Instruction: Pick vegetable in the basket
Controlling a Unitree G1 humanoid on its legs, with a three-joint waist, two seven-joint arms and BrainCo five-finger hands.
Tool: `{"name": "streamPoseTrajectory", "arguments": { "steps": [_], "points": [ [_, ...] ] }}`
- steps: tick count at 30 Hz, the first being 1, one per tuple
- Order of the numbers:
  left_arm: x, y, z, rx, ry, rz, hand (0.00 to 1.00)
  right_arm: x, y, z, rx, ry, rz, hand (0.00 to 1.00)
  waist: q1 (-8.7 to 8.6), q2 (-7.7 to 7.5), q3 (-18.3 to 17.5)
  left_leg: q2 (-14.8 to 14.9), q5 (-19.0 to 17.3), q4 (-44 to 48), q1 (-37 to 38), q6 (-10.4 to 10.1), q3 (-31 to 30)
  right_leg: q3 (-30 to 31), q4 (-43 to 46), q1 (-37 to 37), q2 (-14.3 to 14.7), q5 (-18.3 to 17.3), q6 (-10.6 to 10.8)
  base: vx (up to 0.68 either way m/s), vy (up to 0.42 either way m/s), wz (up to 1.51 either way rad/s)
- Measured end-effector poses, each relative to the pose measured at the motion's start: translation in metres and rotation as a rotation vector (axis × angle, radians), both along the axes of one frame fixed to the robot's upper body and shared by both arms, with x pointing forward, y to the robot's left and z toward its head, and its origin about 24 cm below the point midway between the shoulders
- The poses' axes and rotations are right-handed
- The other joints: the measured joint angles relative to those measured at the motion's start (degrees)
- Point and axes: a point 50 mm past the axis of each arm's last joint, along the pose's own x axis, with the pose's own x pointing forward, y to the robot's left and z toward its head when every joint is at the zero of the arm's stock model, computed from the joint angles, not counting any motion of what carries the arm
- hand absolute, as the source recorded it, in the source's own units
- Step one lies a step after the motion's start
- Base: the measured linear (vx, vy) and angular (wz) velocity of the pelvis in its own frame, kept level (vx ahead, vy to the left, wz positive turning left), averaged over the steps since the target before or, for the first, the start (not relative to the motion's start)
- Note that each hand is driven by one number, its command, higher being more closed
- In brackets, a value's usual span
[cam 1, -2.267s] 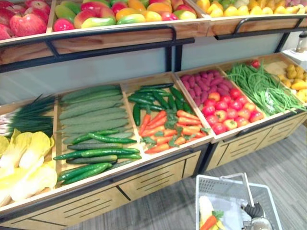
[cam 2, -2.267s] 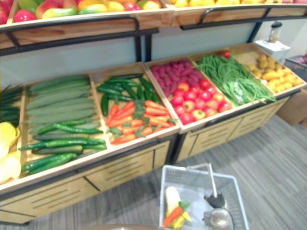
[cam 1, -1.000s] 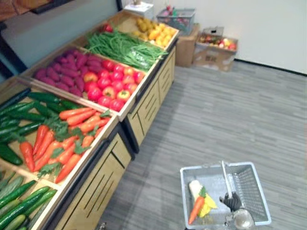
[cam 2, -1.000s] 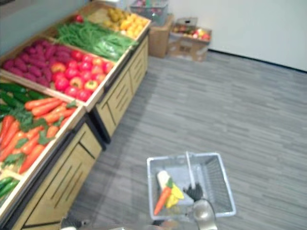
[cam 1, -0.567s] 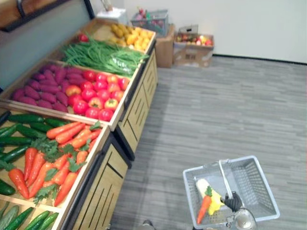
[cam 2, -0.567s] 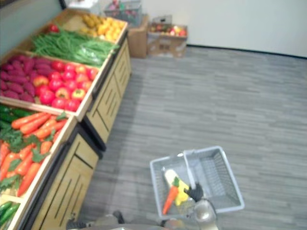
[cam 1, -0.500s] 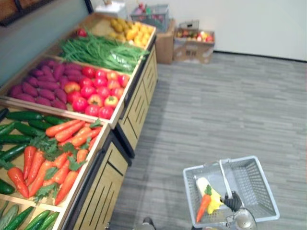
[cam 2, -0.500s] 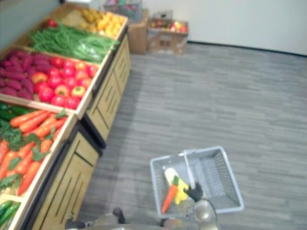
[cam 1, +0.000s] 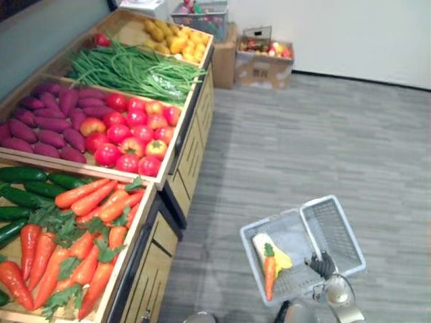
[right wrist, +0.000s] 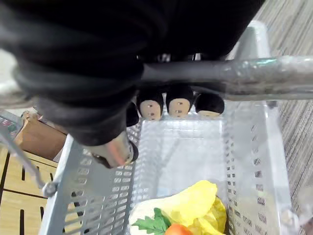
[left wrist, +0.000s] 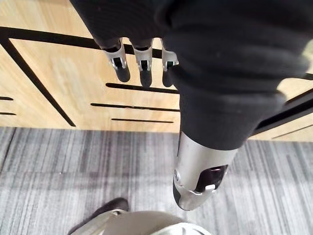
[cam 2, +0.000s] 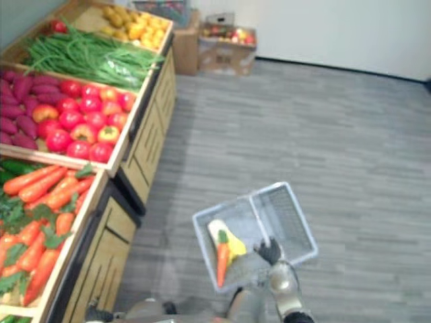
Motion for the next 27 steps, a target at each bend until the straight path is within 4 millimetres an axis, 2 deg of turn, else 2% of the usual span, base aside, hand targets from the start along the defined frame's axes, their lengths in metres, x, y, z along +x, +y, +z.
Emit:
{"name": "streamPoseTrajectory", "arguments": {
  "steps": [2, 3, 4, 6, 7, 8, 10, 11, 12, 14, 16, 18, 19, 20, 21, 22, 23, 24, 25, 26, 27],
  "points": [
    [0.004, -0.001, 0.001, -0.001, -0.011, -0.003, 0.0, 0.001, 0.001, -0.001, 0.004, 0.007, 0.006, 1.0, -0.1, 0.53, 0.3, 1.0, 0.7, -1.0, 0.0, -1.4, -1.0, 1.1, -10.3, -0.5, -0.1, 1.9, 2.3, 0.14, -0.177, 0.2],
    [0.005, -0.001, 0.001, -0.001, -0.013, -0.004, 0.0, 0.001, 0.001, -0.001, 0.004, 0.007, 0.006, 1.0, -0.08, 0.59, 0.4, 1.2, 1.0, -1.3, 0.0, -1.9, -1.4, 1.7, -12.5, -0.8, -0.3, 2.4, 3.0, 0.18, -0.245, 0.32],
    [0.008, -0.001, 0.001, 0.0, -0.019, -0.004, 0.0, 0.001, 0.002, -0.001, 0.006, 0.009, 0.005, 1.0, -0.13, 0.47, 0.3, 1.4, 1.8, -2.2, 0.0, -3.4, -2.4, 2.4, -16.9, -0.9, -0.6, 3.5, 4.7, 0.21, -0.322, 0.45],
    [0.009, 0.0, 0.002, 0.005, -0.026, -0.001, 0.0, -0.001, 0.003, -0.002, 0.009, 0.017, 0.001, 1.0, -0.36, 0.06, 0.1, 1.8, 2.2, -3.0, 0.2, -5.8, -4.3, 2.4, -18.7, -0.8, -1.6, 3.9, 5.4, 0.22, -0.381, 0.56],
    [0.009, 0.001, 0.002, 0.01, -0.026, 0.006, 0.0, -0.004, 0.003, -0.004, 0.012, 0.025, 0.0, 1.0, -0.52, -0.22, -0.2, 2.5, 2.0, -3.0, 0.5, -7.9, -5.7, 2.3, -16.9, -0.9, -1.7, 6.9, 5.3, 0.24, -0.43, 0.5],
    [0.007, -0.006, 0.0, -0.007, -0.022, 0.021, 0.0, -0.002, 0.0, -0.002, -0.001, 0.021, 0.001, 1.0, -0.49, 2.54, -0.3, 5.4, 2.1, -3.1, 1.1, -9.9, -7.1, 0.6, -12.9, -1.1, -0.1, 6.6, 4.0, 0.24, -0.425, 0.39],
    [0.001, -0.018, -0.004, -0.039, -0.014, 0.037, 0.0, -0.001, -0.002, -0.001, -0.022, 0.021, 0.017, 1.0, -0.36, 4.92, -1.0, 8.8, 4.5, -1.7, 0.7, -11.4, -7.6, -0.8, -9.9, -1.1, 2.3, 2.3, 2.7, 0.24, -0.401, 0.13],
    [-0.003, -0.024, -0.006, -0.052, -0.016, 0.067, 0.0, -0.002, -0.001, -0.002, -0.03, 0.03, 0.036, 1.0, -0.46, 5.26, -1.2, 11.3, 8.1, 3.2, -1.4, -10.6, -9.7, -2.0, -7.6, -0.3, 3.6, -0.5, 1.6, 0.26, -0.434, 0.13],
    [-0.003, -0.023, -0.006, -0.053, -0.024, 0.086, 0.0, -0.004, -0.001, -0.003, -0.029, 0.035, 0.035, 1.0, -0.49, 5.29, -1.2, 12.3, 9.8, 5.7, -2.6, -9.8, -10.6, -2.8, -7.1, 0.4, 3.9, -1.4, 1.1, 0.36, -0.564, 0.28],
    [-0.004, -0.016, -0.004, -0.044, -0.038, 0.118, 0.0, -0.011, -0.002, -0.006, -0.025, 0.052, 0.03, 1.0, -0.51, 5.03, -1.1, 16.6, 18.8, 15.2, -7.4, -5.4, -11.7, -5.5, -9.3, 5.2, 6.5, -3.5, -0.7, 0.38, -0.518, 0.27],
    [-0.002, -0.014, -0.003, -0.042, -0.058, 0.119, 0.0, -0.015, -0.004, -0.007, -0.026, 0.059, 0.024, 1.0, 0.1, 4.8, -0.9, 17.2, 16.8, 22.5, -10.2, -5.2, -11.5, -6.2, -12.6, 8.7, 7.7, -3.8, -1.3, 0.23, -0.273, 0.07],
    [0.002, -0.019, -0.003, -0.055, -0.069, 0.099, 0.0, -0.022, -0.014, -0.008, -0.05, 0.076, 0.002, 1.0, 0.32, 5.07, -1.1, 14.6, 11.1, 28.0, -13.5, -5.6, -9.5, -7.7, -17.4, 14.1, 8.8, -3.7, -1.2, 0.28, -0.289, 0.19],
    [0.002, -0.021, -0.003, -0.06, -0.069, 0.095, 0.0, -0.023, -0.017, -0.008, -0.055, 0.078, -0.015, 1.0, 0.53, 5.03, -1.1, 13.3, 9.7, 27.3, -14.8, -5.8, -8.3, -8.3, -18.5, 15.4, 9.0, -3.6, -1.1, 0.23, -0.187, 0.24],
    [0.003, -0.022, -0.003, -0.064, -0.07, 0.092, 0.0, -0.023, -0.02, -0.007, -0.057, 0.076, -0.026, 1.0, 0.57, 5.01, -1.1, 12.3, 9.0, 26.2, -15.7, -6.0, -7.4, -8.6, -18.9, 15.9, 8.9, -3.6, -1.0, 0.28, -0.084, 0.11],
    [0.003, -0.025, -0.004, -0.075, -0.061, 0.073, 0.0, -0.022, -0.024, -0.006, -0.068, 0.069, -0.041, 1.0, 0.74, 4.98, -1.1, 9.6, 7.9, 21.1, -17.4, -6.0, -4.5, -8.6, -19.4, 16.6, 8.8, -3.4, -0.8, 0.25, 0.01, 0.02],
    [0.001, -0.026, -0.005, -0.08, -0.05, 0.069, 0.0, -0.02, -0.026, -0.005, -0.071, 0.064, -0.043, 1.0, 0.83, 4.95, -1.1, 8.2, 7.9, 17.8, -18.0, -6.0, -3.6, -8.4, -19.5, 16.6, 8.6, -3.4, -0.7, 0.33, 0.108, -0.06],
    [-0.002, -0.03, -0.007, -0.096, -0.029, 0.061, 0.0, -0.019, -0.028, -0.003, -0.074, 0.059, -0.053, 1.0, 0.83, 4.93, -1.1, 4.9, 8.6, 9.1, -18.3, -5.6, -2.2, -8.4, -19.7, 17.1, 8.3, -3.3, -0.5, 0.24, 0.159, -0.09],
    [-0.004, -0.031, -0.008, -0.103, -0.022, 0.063, 0.0, -0.019, -0.029, -0.003, -0.076, 0.06, -0.06, 1.0, 0.86, 5.14, -1.2, 3.2, 11.3, 3.4, -17.8, -4.9, -1.9, -8.4, -19.7, 17.5, 8.3, -3.2, -0.4, 0.33, 0.241, -0.13],
    [-0.01, -0.033, -0.009, -0.11, -0.004, 0.065, 0.0, -0.022, -0.033, -0.004, -0.084, 0.064, -0.074, 1.0, 0.97, 6.23, -1.8, 1.3, 18.4, -6.1, -16.2, 0.5, -0.8, -8.0, -20.5, 18.6, 9.6, -3.1, 0.1, 0.33, 0.233, 0.03],
    [-0.009, -0.03, -0.009, -0.103, -0.004, 0.062, 0.0, -0.023, -0.026, -0.006, -0.068, 0.073, -0.073, 1.0, 0.82, 4.46, -2.3, -0.4, 18.5, -7.9, -14.6, 1.5, -0.1, -7.1, -22.2, 19.4, 9.2, -2.7, 1.2, 0.31, 0.198, 0.05],
    [-0.007, -0.027, -0.007, -0.092, -0.014, 0.059, 0.0, -0.023, -0.023, -0.007, -0.061, 0.07, -0.063, 1.0, 0.88, 3.56, -2.4, -0.9, 18.4, -8.0, -14.6, 1.4, -0.1, -6.7, -23.2, 19.5, 9.0, -2.4, 1.6, 0.26, 0.128, 0.21]
  ]
}}
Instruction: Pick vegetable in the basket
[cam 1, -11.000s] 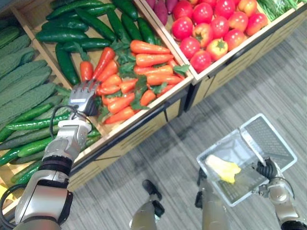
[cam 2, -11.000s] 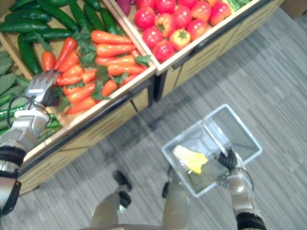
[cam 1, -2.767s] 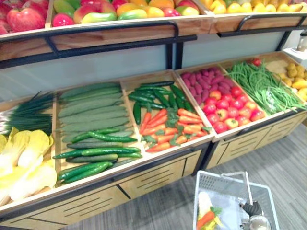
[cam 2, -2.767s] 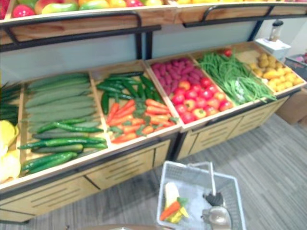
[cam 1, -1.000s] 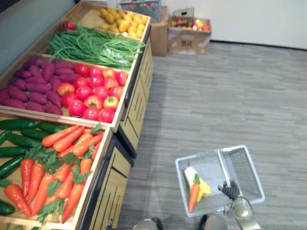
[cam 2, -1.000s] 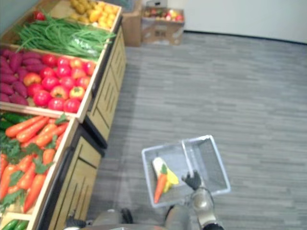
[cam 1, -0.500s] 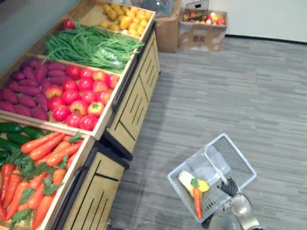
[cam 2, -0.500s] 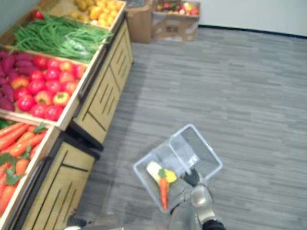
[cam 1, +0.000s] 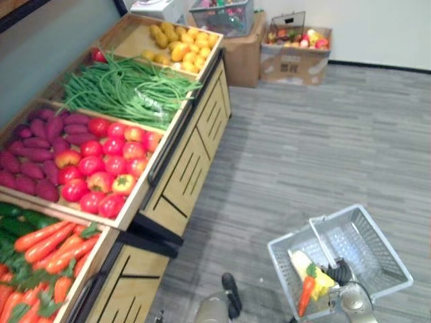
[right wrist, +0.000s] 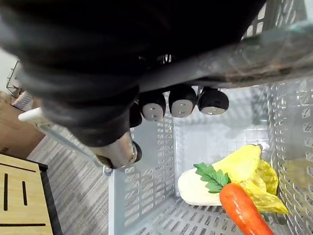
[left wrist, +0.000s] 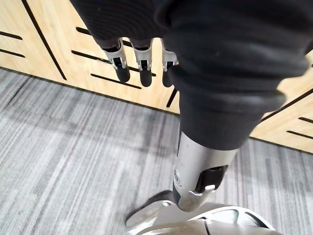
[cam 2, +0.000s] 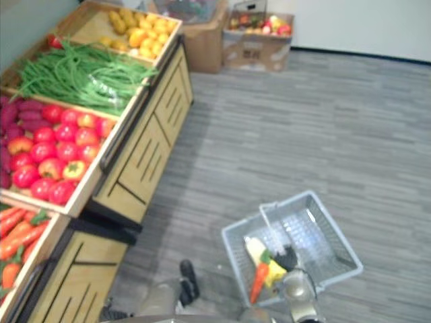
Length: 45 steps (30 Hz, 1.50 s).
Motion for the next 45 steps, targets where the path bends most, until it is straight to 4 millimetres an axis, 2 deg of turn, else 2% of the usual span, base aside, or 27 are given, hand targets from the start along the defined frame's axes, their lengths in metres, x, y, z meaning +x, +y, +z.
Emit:
{"name": "streamPoseTrajectory", "arguments": {
  "steps": [1, 2, 4, 6, 7, 8, 9, 10, 11, 12, 14, 15, 16, 18, 20, 23, 25, 30, 34, 35, 38, 42, 45],
  "points": [
    [0.003, 0.006, 0.002, 0.015, -0.006, -0.007, 0.0, 0.001, 0.005, -0.001, 0.013, -0.003, 0.005, 1.0, 0.02, -1.82, -0.1, -1.1, -0.2, 0.0, -0.1, 0.1, 0.0, 0.8, -1.8, 0.9, -0.4, 0.5, 0.3, 0.22, 0.087, 0.14],
    [0.004, 0.011, 0.003, 0.022, -0.004, -0.01, 0.0, 0.004, 0.005, 0.001, 0.013, -0.011, 0.006, 1.0, -0.03, -2.24, -0.2, -1.6, -0.7, 0.2, 0.3, 0.8, 0.1, 1.3, -2.5, 1.7, -0.8, 1.4, 1.6, 0.21, 0.089, 0.13],
    [0.004, 0.01, 0.003, 0.021, -0.004, -0.011, 0.0, 0.005, 0.007, 0.001, 0.017, -0.014, 0.01, 1.0, 0.19, -2.42, -0.2, -1.8, -1.3, 0.2, 2.3, 1.5, 0.7, 1.7, -0.9, 2.7, -1.4, 1.6, 2.0, 0.16, 0.067, -0.1],
    [0.001, 0.007, 0.001, 0.01, 0.004, -0.009, 0.0, 0.004, 0.008, 0.0, 0.018, -0.006, 0.016, 1.0, 1.21, -1.74, -0.2, -0.9, -2.2, -0.6, 4.9, 0.3, 1.2, 3.9, 7.1, 0.3, -2.1, 1.4, 2.2, 0.08, 0.061, -0.43],
    [-0.004, 0.006, 0.0, 0.005, 0.02, -0.013, 0.0, 0.003, 0.009, -0.001, 0.02, -0.001, 0.018, 1.0, 1.16, -1.34, -0.5, 0.1, -3.5, -2.3, 7.0, -0.3, 1.2, 4.9, 16.4, -3.4, -3.3, 1.1, 2.7, 0.03, 0.064, -0.42],
    [-0.006, 0.009, 0.0, 0.009, 0.026, -0.027, 0.0, 0.002, 0.013, -0.003, 0.029, 0.006, 0.029, 1.0, 0.9, -2.39, -0.7, -0.4, -3.6, -3.2, 8.4, -0.3, 1.8, 6.9, 25.8, -7.7, -5.9, 1.4, 3.5, 0.02, 0.035, -0.29],
    [-0.006, 0.011, 0.001, 0.013, 0.028, -0.033, 0.0, 0.001, 0.016, -0.004, 0.036, 0.011, 0.036, 1.0, 0.8, -2.98, -0.7, -0.7, -3.5, -3.7, 9.1, -0.2, 1.8, 7.9, 29.6, -9.1, -7.0, 1.9, 4.2, 0.0, 0.0, 0.0],
    [-0.005, 0.013, 0.001, 0.017, 0.034, -0.05, 0.0, -0.001, 0.022, -0.007, 0.057, 0.016, 0.033, 1.0, 0.19, -3.55, -0.6, -0.8, -3.4, -4.0, 9.7, -0.2, 1.6, 8.4, 33.4, -10.9, -8.7, 0.5, 3.5, 0.03, -0.117, 0.15],
    [-0.006, 0.014, 0.001, 0.022, 0.039, -0.058, 0.0, -0.002, 0.027, -0.008, 0.074, 0.014, 0.032, 1.0, -0.29, -4.18, -1.0, -0.8, -3.3, -3.9, 10.1, -0.4, 1.4, 6.6, 30.8, -11.0, -9.7, -2.2, 1.7, 0.04, -0.197, 0.14],
    [-0.006, 0.014, 0.001, 0.022, 0.038, -0.055, 0.0, -0.001, 0.027, -0.008, 0.076, 0.013, 0.035, 1.0, -0.39, -4.32, -1.1, -0.6, -3.2, -3.8, 10.3, -0.6, 1.4, 5.2, 27.2, -10.9, -10.1, -2.7, 0.8, 0.03, -0.153, 0.06],
    [-0.002, 0.015, 0.003, 0.027, 0.021, -0.057, 0.0, 0.001, 0.027, -0.007, 0.075, 0.007, 0.036, 1.0, -0.59, -4.38, -1.1, -0.2, -2.7, -3.8, 10.2, -1.6, 0.7, 4.5, 18.4, -10.4, -9.7, -2.2, 0.6, 0.01, -0.243, 0.19],
    [0.002, 0.02, 0.005, 0.04, 0.009, -0.063, 0.0, -0.001, 0.028, -0.01, 0.08, 0.022, 0.035, 1.0, -0.58, -5.35, -1.7, -0.5, -1.8, -4.1, 9.8, -3.0, -0.8, 6.8, 11.4, -10.1, -8.5, 0.6, 3.4, 0.01, -0.351, 0.35],
    [0.003, 0.017, 0.004, 0.033, 0.009, -0.066, 0.0, -0.003, 0.027, -0.011, 0.08, 0.031, 0.031, 1.0, -0.57, -4.57, -1.9, -0.1, -1.2, -5.1, 9.9, -3.7, -1.4, 6.6, 10.6, -9.5, -7.3, 0.6, 3.2, 0.03, -0.322, 0.27],
    [-0.003, 0.004, 0.0, -0.002, 0.025, -0.063, 0.0, -0.009, 0.024, -0.015, 0.08, 0.061, 0.007, 1.0, 0.17, -1.9, -3.1, 2.1, 2.0, -9.0, 10.6, -5.5, -2.2, 5.2, 7.6, -8.8, -3.7, 0.5, 2.8, 0.04, -0.185, 0.08],
    [-0.007, 0.002, -0.001, -0.008, 0.037, -0.06, 0.0, -0.011, 0.023, -0.017, 0.081, 0.074, 0.002, 1.0, 0.26, -0.55, -3.5, 4.1, 3.1, -10.0, 10.6, -6.4, -2.6, 4.2, 5.9, -7.9, -1.2, 0.5, 2.0, 0.03, -0.153, 0.08],
    [-0.008, 0.003, -0.002, -0.008, 0.042, -0.06, 0.0, -0.016, 0.02, -0.019, 0.083, 0.089, -0.023, 1.0, 0.52, 0.13, -3.6, 6.4, 3.6, -9.9, 10.5, -7.3, -3.6, 3.1, 1.7, -5.8, 2.2, 1.6, 0.6, 0.05, -0.16, 0.02],
    [-0.008, 0.003, -0.001, -0.005, 0.04, -0.063, 0.0, -0.016, 0.016, -0.018, 0.073, 0.088, -0.024, 1.0, 0.51, 0.45, -3.7, 6.9, 3.7, -9.8, 10.4, -7.4, -3.5, 3.2, 0.4, -5.4, 3.0, 2.2, 0.4, 0.06, -0.068, -0.06],
    [-0.002, 0.001, -0.001, 0.002, 0.031, -0.103, 0.0, -0.017, 0.003, -0.017, 0.034, 0.096, -0.024, 1.0, 0.75, 0.64, -3.8, 5.5, 3.1, -8.8, 10.6, -8.1, -3.8, 5.1, -0.4, -5.6, 2.1, 3.0, 1.0, 0.07, -0.003, -0.17],
    [0.0, -0.004, -0.001, -0.011, 0.03, -0.136, 0.0, -0.025, -0.005, -0.02, 0.032, 0.127, -0.033, 1.0, -0.88, 2.46, -4.1, 4.0, 3.1, -13.4, 12.1, -8.1, -3.7, 4.8, -2.2, -5.5, 1.7, 3.8, 1.9, 0.05, 0.064, 0.03],
    [0.001, -0.005, -0.001, -0.014, 0.025, -0.139, 0.0, -0.028, -0.006, -0.021, 0.038, 0.139, -0.042, 1.0, -1.07, 2.48, -4.1, 3.9, 3.1, -13.5, 12.0, -8.1, -3.8, 4.7, -2.3, -5.4, 1.6, 3.9, 2.0, 0.05, 0.068, 0.05],
    [0.005, -0.007, -0.001, -0.02, 0.008, -0.151, 0.0, -0.044, -0.005, -0.032, 0.12, 0.183, -0.164, 1.0, -1.49, 2.33, -4.0, 3.0, 3.1, -13.5, 12.4, -8.1, -3.7, 4.7, -3.0, -4.8, 0.9, 4.3, 2.3, 0.04, 0.031, 0.01],
    [-0.001, -0.007, -0.003, -0.039, 0.026, -0.127, 0.0, -0.067, -0.001, -0.043, 0.256, 0.203, -0.37, 1.0, -1.88, 2.21, -4.1, 2.2, 2.9, -13.5, 14.3, -8.1, -3.7, 4.9, -3.4, -2.8, 0.1, 4.4, 2.4, 0.0, 0.002, -0.01],
    [-0.003, -0.007, -0.004, -0.065, 0.016, -0.081, 0.0, -0.076, -0.008, -0.046, 0.296, 0.196, -0.475, 1.0, -1.96, 2.23, -4.1, 2.1, 2.4, -13.5, 14.9, -7.9, -3.7, 5.1, -3.8, -2.3, 0.2, 4.5, 2.6, -0.02, 0.003, -0.01]
  ]
}}
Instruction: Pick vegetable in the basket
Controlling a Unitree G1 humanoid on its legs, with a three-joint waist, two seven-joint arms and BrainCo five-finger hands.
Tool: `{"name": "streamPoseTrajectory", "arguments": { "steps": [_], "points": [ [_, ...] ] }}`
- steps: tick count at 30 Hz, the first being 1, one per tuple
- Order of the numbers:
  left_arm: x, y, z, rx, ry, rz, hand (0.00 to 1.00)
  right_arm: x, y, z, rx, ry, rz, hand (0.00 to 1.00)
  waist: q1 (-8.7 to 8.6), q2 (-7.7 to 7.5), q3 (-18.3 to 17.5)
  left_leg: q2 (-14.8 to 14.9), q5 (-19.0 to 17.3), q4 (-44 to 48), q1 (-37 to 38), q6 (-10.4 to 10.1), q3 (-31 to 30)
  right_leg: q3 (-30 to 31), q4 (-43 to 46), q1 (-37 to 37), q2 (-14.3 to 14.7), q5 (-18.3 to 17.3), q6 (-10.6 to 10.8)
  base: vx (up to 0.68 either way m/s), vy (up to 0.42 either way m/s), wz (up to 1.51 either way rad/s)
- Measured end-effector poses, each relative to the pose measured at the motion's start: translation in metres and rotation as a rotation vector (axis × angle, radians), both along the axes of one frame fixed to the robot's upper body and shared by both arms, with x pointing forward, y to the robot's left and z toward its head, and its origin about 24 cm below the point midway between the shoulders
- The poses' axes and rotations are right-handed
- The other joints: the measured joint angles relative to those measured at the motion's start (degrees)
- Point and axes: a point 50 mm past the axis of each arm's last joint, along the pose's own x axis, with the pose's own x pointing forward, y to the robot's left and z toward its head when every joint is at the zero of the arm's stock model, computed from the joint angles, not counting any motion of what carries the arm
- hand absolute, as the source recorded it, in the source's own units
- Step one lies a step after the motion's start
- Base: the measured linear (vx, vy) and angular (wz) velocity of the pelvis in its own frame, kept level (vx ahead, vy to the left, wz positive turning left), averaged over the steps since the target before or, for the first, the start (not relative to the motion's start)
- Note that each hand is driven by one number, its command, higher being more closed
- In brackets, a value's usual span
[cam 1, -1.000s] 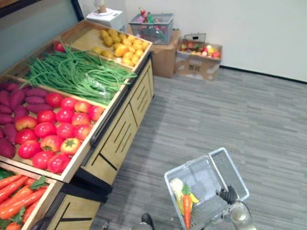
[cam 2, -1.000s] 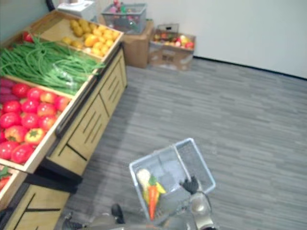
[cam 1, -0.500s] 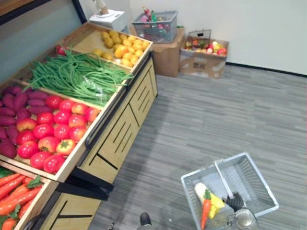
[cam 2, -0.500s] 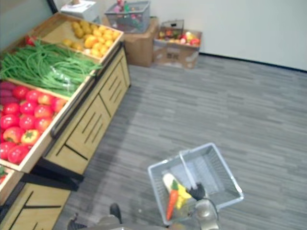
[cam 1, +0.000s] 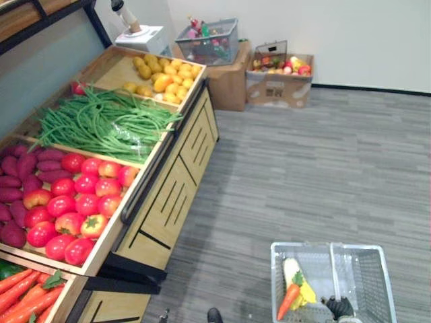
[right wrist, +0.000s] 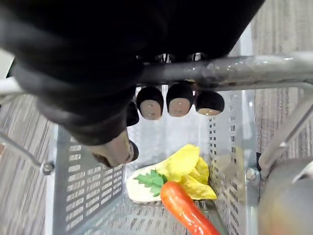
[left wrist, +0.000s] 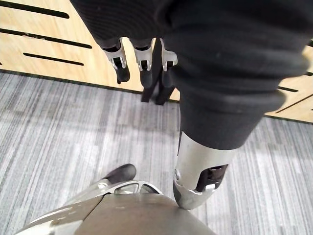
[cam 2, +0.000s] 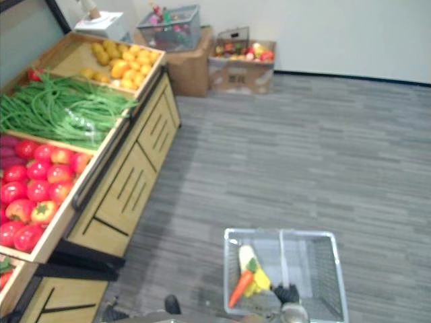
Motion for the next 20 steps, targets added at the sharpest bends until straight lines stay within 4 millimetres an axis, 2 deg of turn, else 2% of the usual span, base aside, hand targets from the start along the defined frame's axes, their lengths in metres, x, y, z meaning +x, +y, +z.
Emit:
{"name": "streamPoseTrajectory", "arguments": {
  "steps": [5, 9, 20],
  "points": [
    [-0.009, 0.0, -0.002, -0.049, 0.001, 0.086, 0.0, -0.017, -0.009, -0.003, 0.038, 0.007, -0.181, 1.0, 0.0, 0.0, -0.5, -0.1, -0.9, 0.0, 1.0, 0.1, 0.0, 0.3, -0.8, 1.0, 0.1, 0.3, 0.5, -0.05, 0.008, -0.02],
    [-0.014, 0.0, -0.004, -0.069, 0.007, 0.128, 0.0, -0.03, -0.008, -0.008, 0.07, 0.035, -0.277, 1.0, -0.02, 0.02, -1.0, 0.0, -1.0, 0.0, 1.0, -0.1, 0.4, 0.8, -1.4, 1.0, 0.3, 0.5, 0.6, -0.01, -0.006, -0.06],
    [-0.025, -0.001, -0.007, -0.11, 0.039, 0.189, 0.0, -0.042, 0.006, -0.015, 0.118, 0.095, -0.296, 1.0, -0.15, -0.37, -2.2, 0.0, -2.0, 0.0, 2.8, -0.5, 2.3, 2.4, -3.3, 2.2, 0.7, 0.9, 0.6, 0.02, -0.004, -0.09]
  ]
}}
